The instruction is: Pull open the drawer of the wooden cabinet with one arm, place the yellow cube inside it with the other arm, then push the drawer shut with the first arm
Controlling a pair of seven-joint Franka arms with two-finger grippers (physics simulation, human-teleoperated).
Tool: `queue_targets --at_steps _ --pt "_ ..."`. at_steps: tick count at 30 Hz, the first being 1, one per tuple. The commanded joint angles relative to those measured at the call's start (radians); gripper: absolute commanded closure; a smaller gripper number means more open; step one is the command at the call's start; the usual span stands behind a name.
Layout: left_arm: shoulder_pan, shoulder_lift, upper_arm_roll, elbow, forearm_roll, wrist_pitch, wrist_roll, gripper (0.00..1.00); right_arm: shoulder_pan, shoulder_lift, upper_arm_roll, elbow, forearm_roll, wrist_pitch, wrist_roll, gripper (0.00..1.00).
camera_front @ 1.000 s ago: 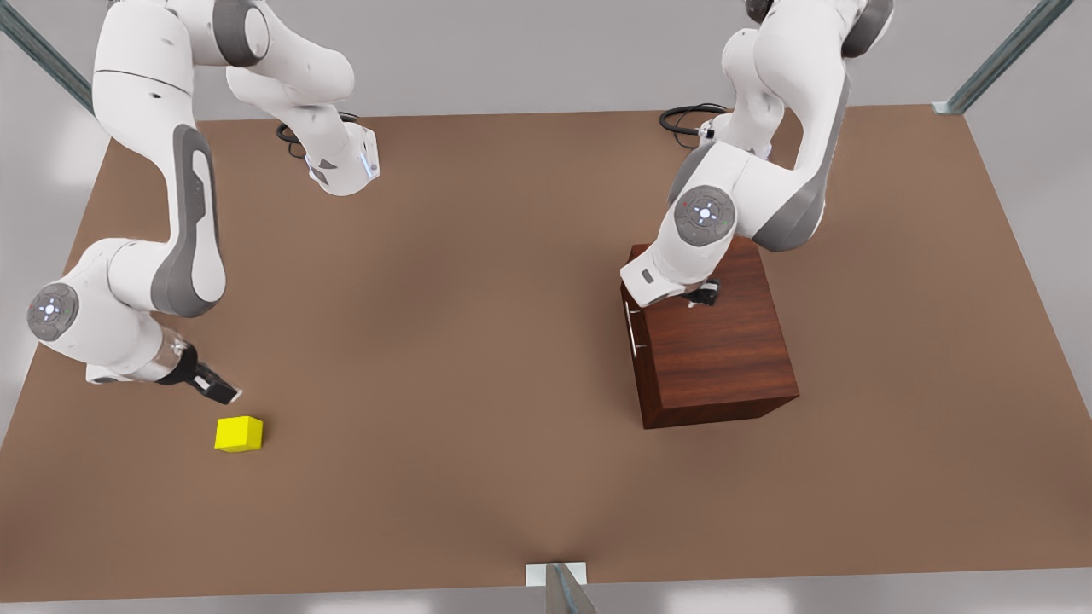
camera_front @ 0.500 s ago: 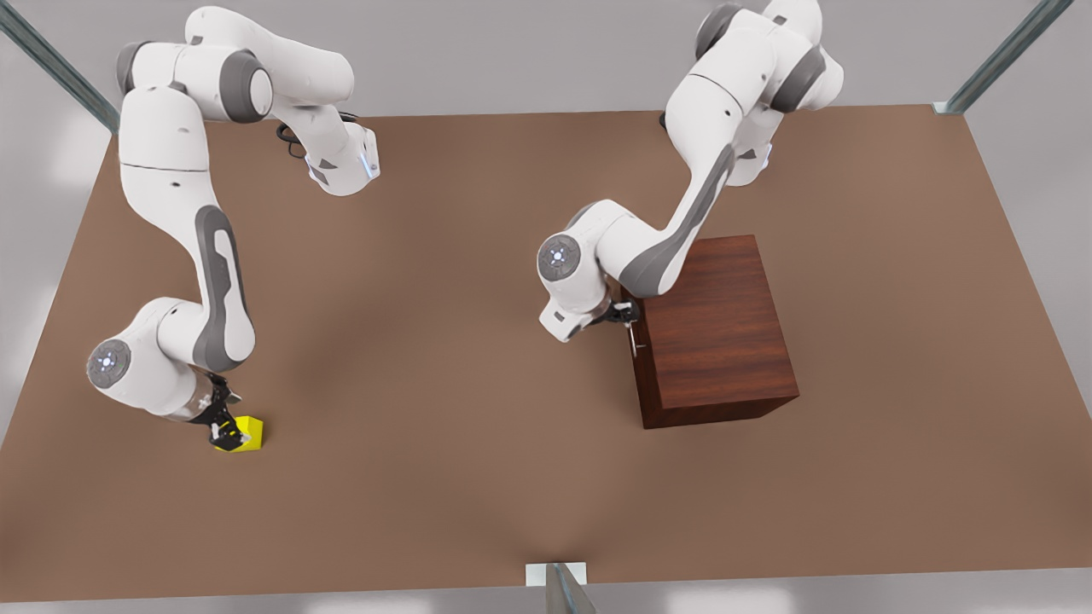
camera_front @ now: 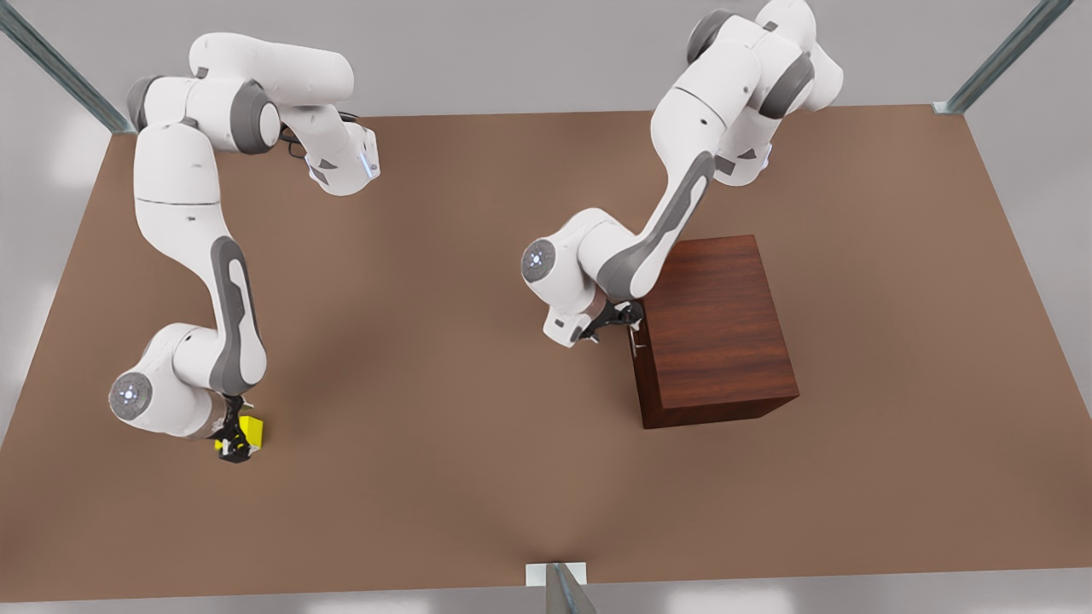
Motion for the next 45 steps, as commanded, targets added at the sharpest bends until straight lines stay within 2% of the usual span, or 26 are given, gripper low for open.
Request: queue_targets --at_steps 1,16,38,43,45 --pt "0.0 0.005 0.0 -0.001 0.011 -0.004 -0.195 0.0 -0.001 0.009 -0.004 0.005 -0.004 -0.04 0.167 0.0" --pt "0.007 0.014 -0.001 0.012 -0.038 0.072 -0.167 0.0 -0.029 0.083 -0.005 0.111 -0.01 -0.071 0.192 0.0" --pt "-0.027 0.04 -0.006 0.06 -0.032 0.129 -0.055 0.0 -0.064 0.106 0.001 0.108 -0.06 -0.031 0.192 0.0" --pt "-0.047 0.052 -0.006 0.083 -0.034 0.129 -0.061 0.0 -0.067 0.106 0.008 0.083 -0.053 0.04 0.189 0.0" --pt "-0.049 0.057 -0.006 0.088 -0.034 0.129 -0.063 0.0 -0.092 0.104 0.037 0.08 -0.055 0.055 0.184 0.0"
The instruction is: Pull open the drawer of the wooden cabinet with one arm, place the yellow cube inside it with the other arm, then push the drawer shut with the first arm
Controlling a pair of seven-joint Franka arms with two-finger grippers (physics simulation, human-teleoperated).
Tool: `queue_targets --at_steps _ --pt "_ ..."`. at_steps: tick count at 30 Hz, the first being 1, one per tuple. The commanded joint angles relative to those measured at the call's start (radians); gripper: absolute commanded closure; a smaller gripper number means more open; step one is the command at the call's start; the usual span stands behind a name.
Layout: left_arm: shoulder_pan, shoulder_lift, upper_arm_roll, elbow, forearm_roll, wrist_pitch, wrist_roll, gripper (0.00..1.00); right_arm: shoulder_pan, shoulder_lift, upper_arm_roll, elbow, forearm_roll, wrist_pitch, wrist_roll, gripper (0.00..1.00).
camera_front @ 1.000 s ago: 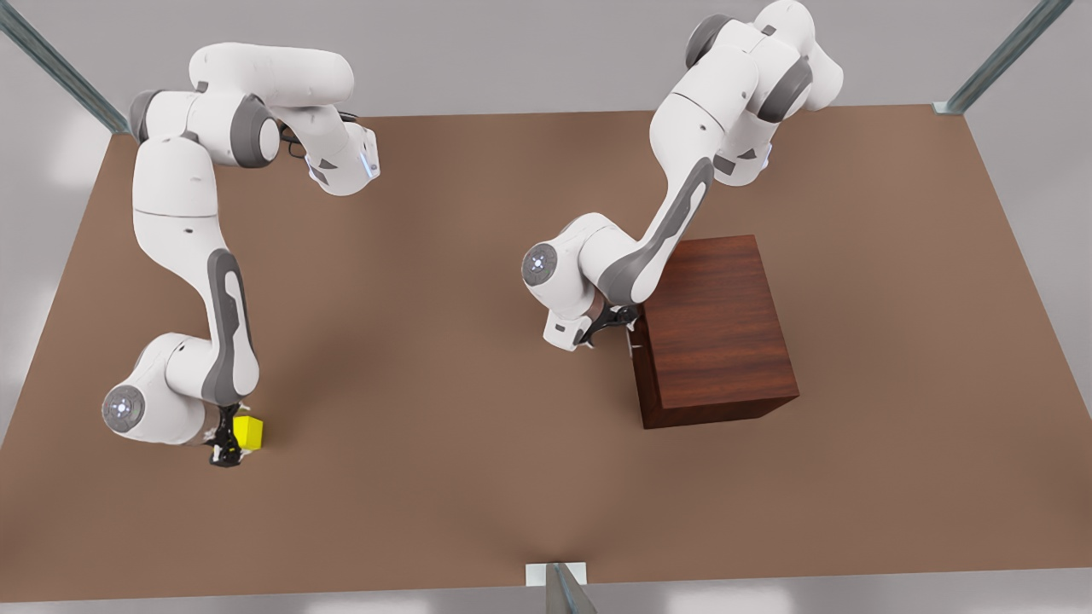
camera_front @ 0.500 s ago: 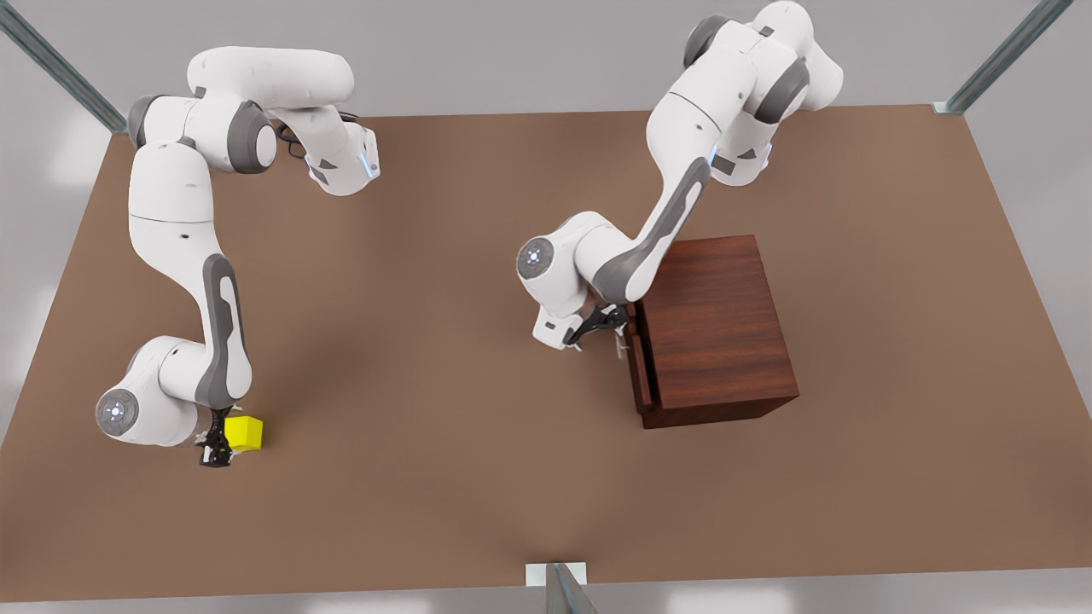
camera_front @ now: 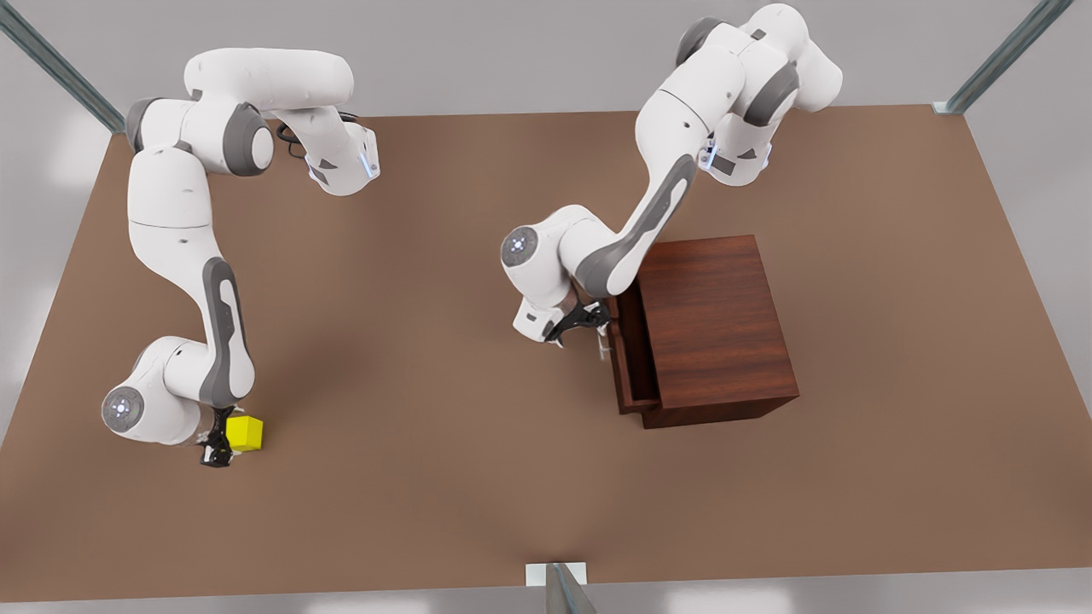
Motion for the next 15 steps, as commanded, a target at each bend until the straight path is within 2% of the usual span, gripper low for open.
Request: queue_targets --at_steps 1,4,8,10,15 --pt "-0.006 0.003 0.0 0.008 0.0 0.001 0.008 0.0 -0.009 0.0 0.011 -0.001 0.0 0.041 0.008 0.0" --pt "-0.014 0.017 0.0 0.031 0.0 -0.001 -0.001 0.0 -0.01 -0.002 0.013 -0.001 -0.001 0.041 0.011 0.0" --pt "-0.021 0.026 0.0 0.051 0.002 -0.001 -0.001 0.0 -0.01 -0.002 0.014 -0.001 -0.001 0.041 0.01 0.23" --pt "-0.028 0.031 0.001 0.059 0.002 -0.001 -0.006 0.0 -0.009 -0.002 0.014 0.0 -0.001 0.041 0.016 0.29" --pt "-0.044 0.048 0.001 0.089 0.002 -0.005 -0.018 0.0 -0.007 -0.008 0.014 0.008 0.0 0.039 0.021 0.3"
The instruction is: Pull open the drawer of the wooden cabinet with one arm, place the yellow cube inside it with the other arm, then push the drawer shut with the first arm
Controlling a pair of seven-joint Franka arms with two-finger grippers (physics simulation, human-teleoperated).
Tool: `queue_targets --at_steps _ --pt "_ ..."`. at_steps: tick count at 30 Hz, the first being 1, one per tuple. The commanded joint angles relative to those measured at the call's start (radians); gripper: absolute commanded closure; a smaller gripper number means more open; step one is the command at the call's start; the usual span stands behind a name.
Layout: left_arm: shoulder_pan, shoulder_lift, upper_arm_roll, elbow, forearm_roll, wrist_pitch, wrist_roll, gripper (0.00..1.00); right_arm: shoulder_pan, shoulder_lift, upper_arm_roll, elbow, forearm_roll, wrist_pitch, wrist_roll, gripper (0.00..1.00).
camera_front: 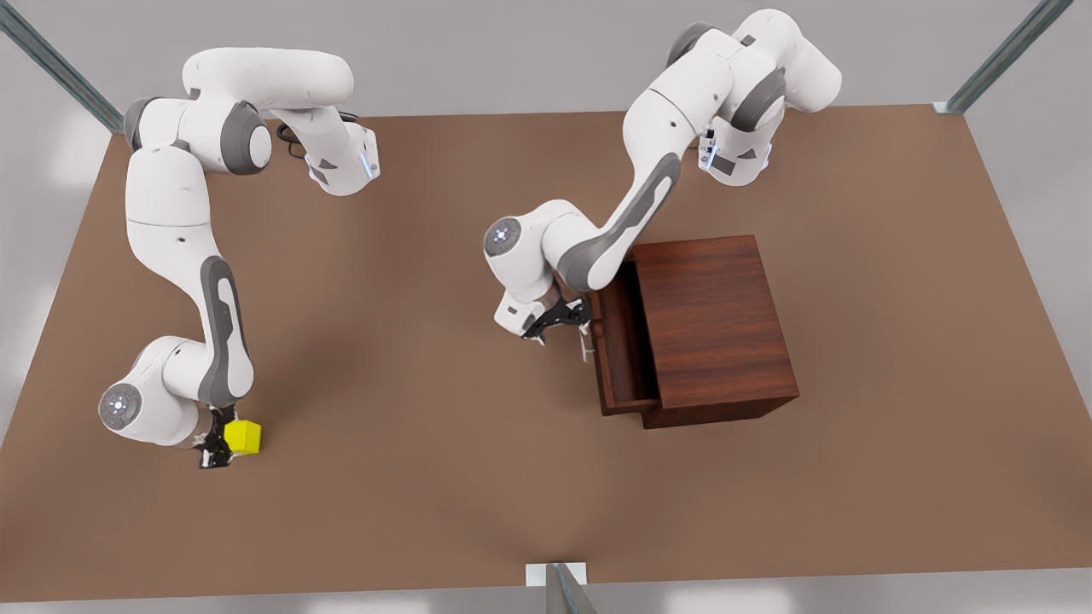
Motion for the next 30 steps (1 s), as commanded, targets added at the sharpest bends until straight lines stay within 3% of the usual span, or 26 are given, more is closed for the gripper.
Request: queue_targets --at_steps 1,19,21,24,26,28,30 --pt "-0.004 0.0 0.0 0.005 0.001 -0.004 -0.021 0.0 0.0 -0.003 0.0 0.002 0.001 0.0 0.01 0.31" --pt "-0.047 0.02 0.0 0.055 -0.004 -0.057 -0.066 0.0 0.006 -0.244 0.078 0.021 -0.005 -0.248 0.008 0.31" --pt "-0.04 -0.029 0.003 0.065 -0.021 -0.203 0.028 0.0 0.017 -0.258 0.08 0.03 -0.008 -0.257 0.008 0.31" --pt "0.003 -0.24 0.005 0.173 -0.186 -0.583 0.207 0.0 0.023 -0.262 0.08 0.036 -0.008 -0.269 0.01 0.31" --pt "0.123 -0.319 0.006 0.171 -0.225 -0.694 0.4 0.0 0.048 -0.264 0.08 0.038 -0.005 -0.285 0.028 0.31" --pt "0.396 -0.404 0.008 0.159 -0.32 -0.745 0.782 0.0 0.091 -0.264 0.084 0.09 -0.008 -0.352 0.101 0.3" --pt "0.61 -0.427 0.008 0.081 -0.387 -0.679 1.015 0.0 0.16 -0.264 0.084 0.133 -0.007 -0.394 0.227 0.3"
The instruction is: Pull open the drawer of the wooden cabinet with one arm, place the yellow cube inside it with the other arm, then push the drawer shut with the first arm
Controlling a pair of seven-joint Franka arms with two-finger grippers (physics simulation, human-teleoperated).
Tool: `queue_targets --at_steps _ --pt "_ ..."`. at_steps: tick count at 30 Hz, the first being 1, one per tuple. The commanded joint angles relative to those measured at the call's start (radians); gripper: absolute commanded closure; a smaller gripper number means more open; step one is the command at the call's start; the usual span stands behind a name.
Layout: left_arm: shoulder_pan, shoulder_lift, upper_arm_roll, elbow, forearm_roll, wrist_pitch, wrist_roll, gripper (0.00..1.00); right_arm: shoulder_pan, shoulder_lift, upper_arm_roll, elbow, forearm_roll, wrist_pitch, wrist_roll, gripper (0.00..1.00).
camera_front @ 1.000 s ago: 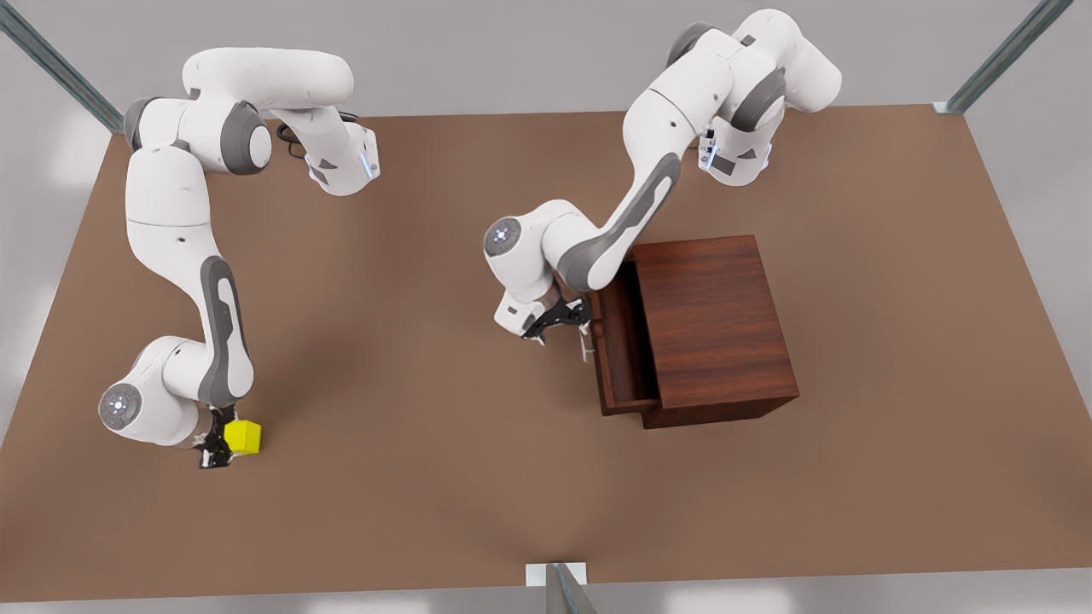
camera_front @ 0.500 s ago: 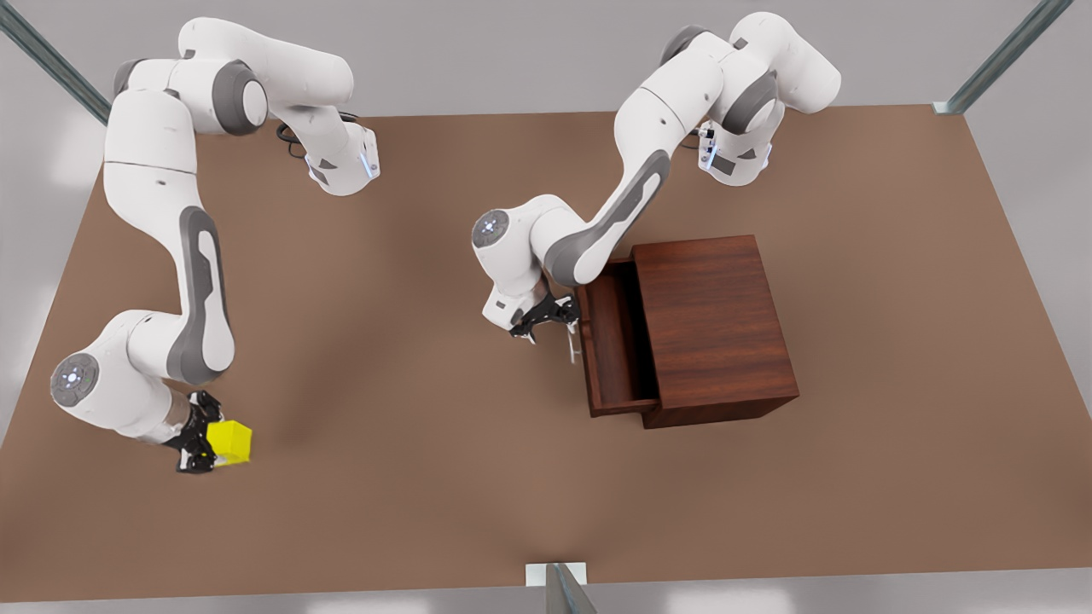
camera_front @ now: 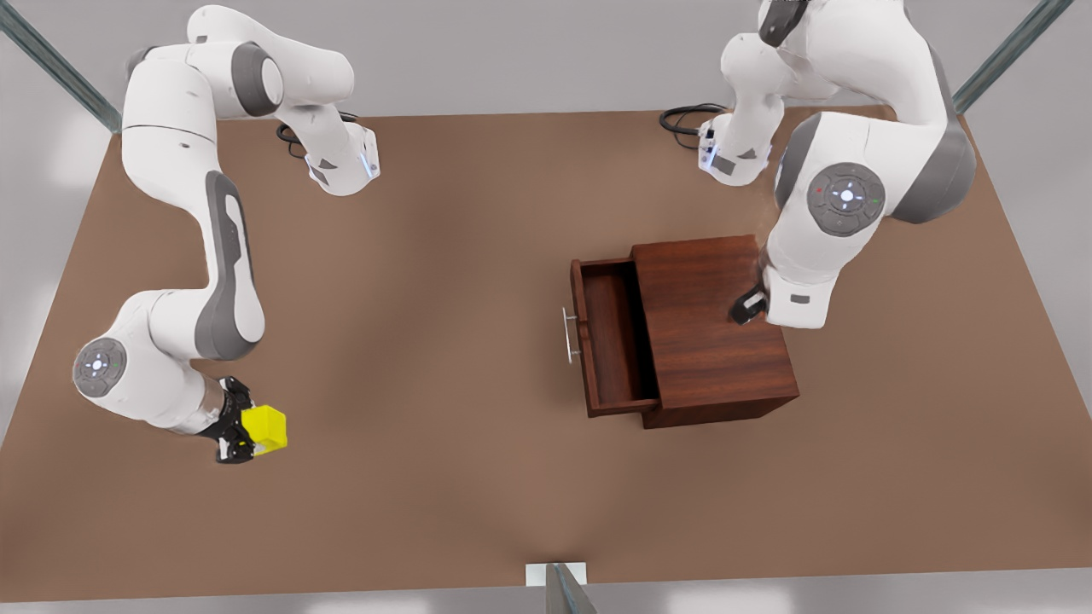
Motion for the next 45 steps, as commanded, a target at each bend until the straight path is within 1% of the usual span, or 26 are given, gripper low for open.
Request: queue_targets --at_steps 1,2,3,4,5,9,12,13,14,15,16,20,24,32,33,41,45 --pt "0.184 -0.101 0.002 -0.184 -0.18 0.032 0.947 0.0 0.047 -0.001 0.0 0.048 -0.002 -0.13 0.256 0.3" --pt "0.221 -0.195 0.002 -0.35 -0.199 0.188 0.984 0.0 0.08 -0.001 0.0 0.071 0.0 -0.15 0.318 0.3" --pt "0.215 -0.221 -0.004 -0.375 -0.145 0.252 0.917 0.0 0.121 -0.001 0.0 0.083 0.001 -0.158 0.397 0.3" --pt "0.204 -0.172 -0.007 -0.294 -0.136 0.246 0.882 0.0 0.153 -0.001 0.002 0.091 0.001 -0.173 0.446 0.3" --pt "0.207 -0.112 -0.003 -0.209 -0.144 0.163 0.88 0.0 0.193 0.0 -0.001 0.126 0.001 -0.205 0.53 0.3" --pt "0.209 -0.086 -0.001 -0.198 -0.144 0.163 0.878 0.0 0.317 0.003 -0.004 0.14 0.004 -0.191 0.731 0.3" --pt "0.223 -0.073 0.001 -0.198 -0.138 0.166 0.859 0.0 0.322 0.011 0.074 0.181 0.005 -0.187 0.871 0.3" --pt "0.215 -0.073 -0.001 -0.198 -0.182 0.166 0.753 0.0 0.322 0.011 0.114 0.181 0.005 -0.158 0.934 0.3" --pt "0.229 -0.073 0.002 -0.203 -0.187 0.172 0.759 0.0 0.322 0.012 0.146 0.181 0.005 -0.128 0.984 0.3" --pt "0.266 -0.073 0.004 -0.204 -0.216 0.169 0.84 0.0 0.322 0.017 0.18 0.181 0.005 -0.096 1.037 0.3" --pt "0.272 -0.075 0.004 -0.207 -0.223 0.165 0.923 0.0 0.322 0.017 0.209 0.181 0.005 -0.062 1.08 0.3" --pt "0.27 -0.076 0.001 -0.212 -0.222 0.163 0.921 0.0 0.322 0.025 0.295 0.181 0.005 0.033 1.182 0.29" --pt "0.266 -0.076 0.001 -0.212 -0.222 0.163 0.92 0.0 0.325 0.084 0.369 0.181 0.003 0.155 1.244 0.3" --pt "0.264 -0.076 -0.001 -0.214 -0.22 0.163 0.92 0.0 0.434 0.161 0.364 0.213 0.001 0.261 1.322 0.3" --pt "0.264 -0.076 -0.001 -0.215 -0.22 0.163 0.918 0.0 0.445 0.169 0.364 0.216 0.001 0.296 1.334 0.3" --pt "0.261 -0.076 -0.006 -0.215 -0.219 0.163 0.898 0.0 0.518 0.226 0.361 0.216 -0.008 0.361 1.339 0.3" --pt "0.259 -0.076 -0.006 -0.215 -0.217 0.163 0.898 0.0 0.558 0.252 0.326 0.216 -0.008 0.361 1.337 0.3"
